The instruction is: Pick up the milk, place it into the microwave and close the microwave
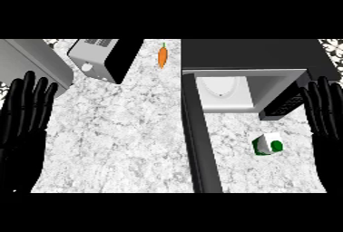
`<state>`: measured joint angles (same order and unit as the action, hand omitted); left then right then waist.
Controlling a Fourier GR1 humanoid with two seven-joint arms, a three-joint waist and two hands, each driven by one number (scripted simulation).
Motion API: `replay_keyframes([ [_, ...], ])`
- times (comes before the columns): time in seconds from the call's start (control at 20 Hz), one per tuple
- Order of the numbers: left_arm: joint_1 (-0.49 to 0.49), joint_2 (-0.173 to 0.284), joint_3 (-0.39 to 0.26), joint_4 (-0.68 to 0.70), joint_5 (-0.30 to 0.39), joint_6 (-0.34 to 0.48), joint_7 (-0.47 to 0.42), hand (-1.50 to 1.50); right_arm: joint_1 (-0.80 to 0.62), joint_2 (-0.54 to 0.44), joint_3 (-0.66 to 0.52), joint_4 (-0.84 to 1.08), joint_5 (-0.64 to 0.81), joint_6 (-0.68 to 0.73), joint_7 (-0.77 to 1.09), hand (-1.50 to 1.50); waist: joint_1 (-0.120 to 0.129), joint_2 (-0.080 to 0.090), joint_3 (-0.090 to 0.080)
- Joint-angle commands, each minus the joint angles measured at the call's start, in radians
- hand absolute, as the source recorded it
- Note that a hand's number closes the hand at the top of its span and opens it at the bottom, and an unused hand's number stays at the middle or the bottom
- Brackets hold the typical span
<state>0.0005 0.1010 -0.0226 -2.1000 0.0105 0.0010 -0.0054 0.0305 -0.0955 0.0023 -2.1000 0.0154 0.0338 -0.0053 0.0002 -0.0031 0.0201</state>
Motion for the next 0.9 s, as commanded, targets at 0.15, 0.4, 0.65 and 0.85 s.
replay_keyframes([
  [0.15,0.050,-0.002,-0.018,-0.090,-0.066,0.031,0.090,-1.50,0.005,0.007,-0.058,-0.027,0.070,-0.077,0.031,-1.50,0.001,0.002,-0.020],
  [0.4,0.289,-0.069,-0.083,-0.212,0.122,0.007,0.079,-1.50,0.104,0.027,-0.040,-0.078,0.006,-0.037,0.032,-1.50,0.008,-0.001,-0.021],
  [0.65,0.387,-0.078,-0.154,-0.320,0.078,0.032,0.095,-1.50,0.132,0.015,-0.097,-0.085,-0.014,-0.029,0.034,-1.50,0.003,0.001,-0.020],
  [0.85,0.557,-0.062,-0.176,-0.425,0.110,-0.018,0.053,-1.50,0.213,0.071,-0.031,-0.120,0.076,-0.069,0.023,-1.50,0.007,-0.001,-0.020],
])
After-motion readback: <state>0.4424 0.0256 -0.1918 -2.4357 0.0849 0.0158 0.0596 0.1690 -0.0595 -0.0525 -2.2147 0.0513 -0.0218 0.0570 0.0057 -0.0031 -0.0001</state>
